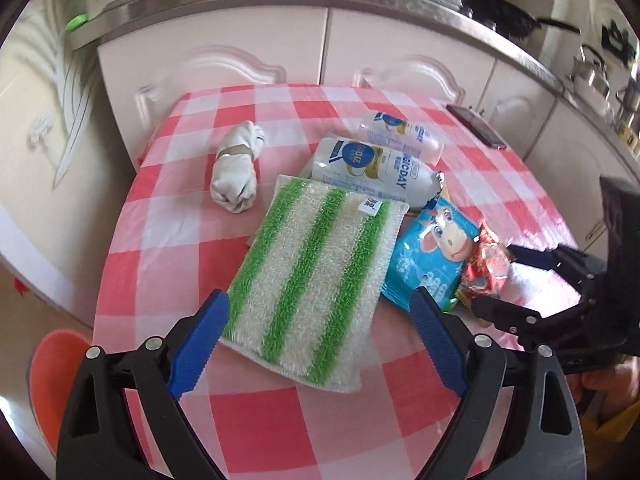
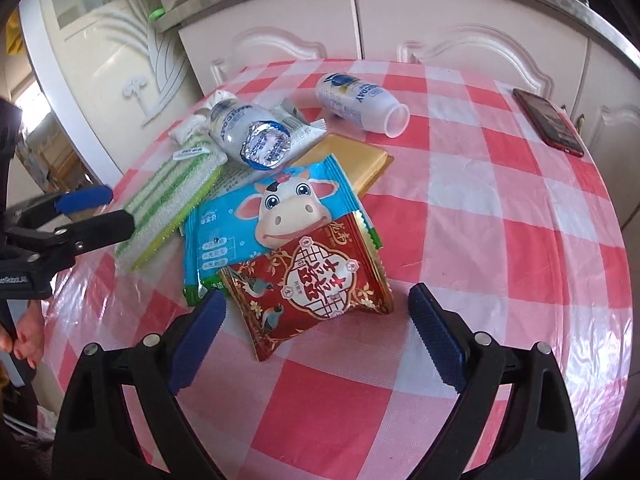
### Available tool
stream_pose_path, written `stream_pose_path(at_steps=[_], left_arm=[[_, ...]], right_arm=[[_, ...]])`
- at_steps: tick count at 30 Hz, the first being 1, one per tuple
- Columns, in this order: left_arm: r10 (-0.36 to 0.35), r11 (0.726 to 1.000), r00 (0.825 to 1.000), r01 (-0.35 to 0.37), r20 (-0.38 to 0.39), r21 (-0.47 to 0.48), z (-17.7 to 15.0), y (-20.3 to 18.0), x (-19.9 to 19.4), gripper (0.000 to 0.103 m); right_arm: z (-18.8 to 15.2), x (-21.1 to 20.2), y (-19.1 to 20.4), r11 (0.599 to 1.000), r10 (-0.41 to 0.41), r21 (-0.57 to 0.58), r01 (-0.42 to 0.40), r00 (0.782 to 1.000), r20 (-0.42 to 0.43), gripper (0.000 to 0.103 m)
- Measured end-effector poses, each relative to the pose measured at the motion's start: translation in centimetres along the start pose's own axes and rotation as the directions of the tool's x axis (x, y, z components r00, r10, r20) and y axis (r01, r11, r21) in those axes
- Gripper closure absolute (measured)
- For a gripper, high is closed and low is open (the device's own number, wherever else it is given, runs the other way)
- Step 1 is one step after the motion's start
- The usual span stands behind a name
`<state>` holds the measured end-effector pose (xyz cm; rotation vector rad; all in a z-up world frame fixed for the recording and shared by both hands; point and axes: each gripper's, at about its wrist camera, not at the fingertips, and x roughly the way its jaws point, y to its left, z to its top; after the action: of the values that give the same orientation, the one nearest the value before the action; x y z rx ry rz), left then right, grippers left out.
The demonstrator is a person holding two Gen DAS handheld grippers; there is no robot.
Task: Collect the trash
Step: 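Grasp the red snack bag with the right gripper while the left grasps the green-striped sponge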
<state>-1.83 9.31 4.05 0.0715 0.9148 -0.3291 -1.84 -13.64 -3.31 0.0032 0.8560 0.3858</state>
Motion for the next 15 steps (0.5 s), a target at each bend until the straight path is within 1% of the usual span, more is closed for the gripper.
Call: stream_pose_path(at_steps=[3, 6, 10, 13, 15], left_arm=[[0.0, 0.998, 1.0, 0.001, -0.018, 0.062, 0.4, -0.3, 1.2, 0.013], [0.031, 0.994, 0.999, -0.026, -0.04, 0.107, 0.6, -0.1, 2.6, 0.013], [0.031, 0.994, 0.998, -0.025, -0.058, 0.104, 0.9, 0.5, 3.8, 0.013], [0.038, 0.994, 0.998, -0.033, -0.048, 0.105, 0.9, 0.6, 4.1, 0.013], [0.042, 0.995, 0.998, -0.038, -0.043, 0.089, 0.8, 0.7, 4.2, 0.013]], right_arm=[[0.1, 0.2, 0.4, 0.999, -0.026, -0.031, 0.026, 1.0, -0.006, 0.01], [0.1, 0.4, 0.8, 0.996, -0.048, -0.073, 0.047, 0.999, -0.01, 0.01], [0.0, 0.4, 1.2, 0.992, -0.067, -0.108, 0.066, 0.998, -0.011, 0.01], [-0.1, 0.5, 1.3, 0.99, -0.078, -0.119, 0.076, 0.997, -0.009, 0.01], [-0.1, 0.5, 1.3, 0.988, -0.087, -0.126, 0.086, 0.996, -0.006, 0.012]])
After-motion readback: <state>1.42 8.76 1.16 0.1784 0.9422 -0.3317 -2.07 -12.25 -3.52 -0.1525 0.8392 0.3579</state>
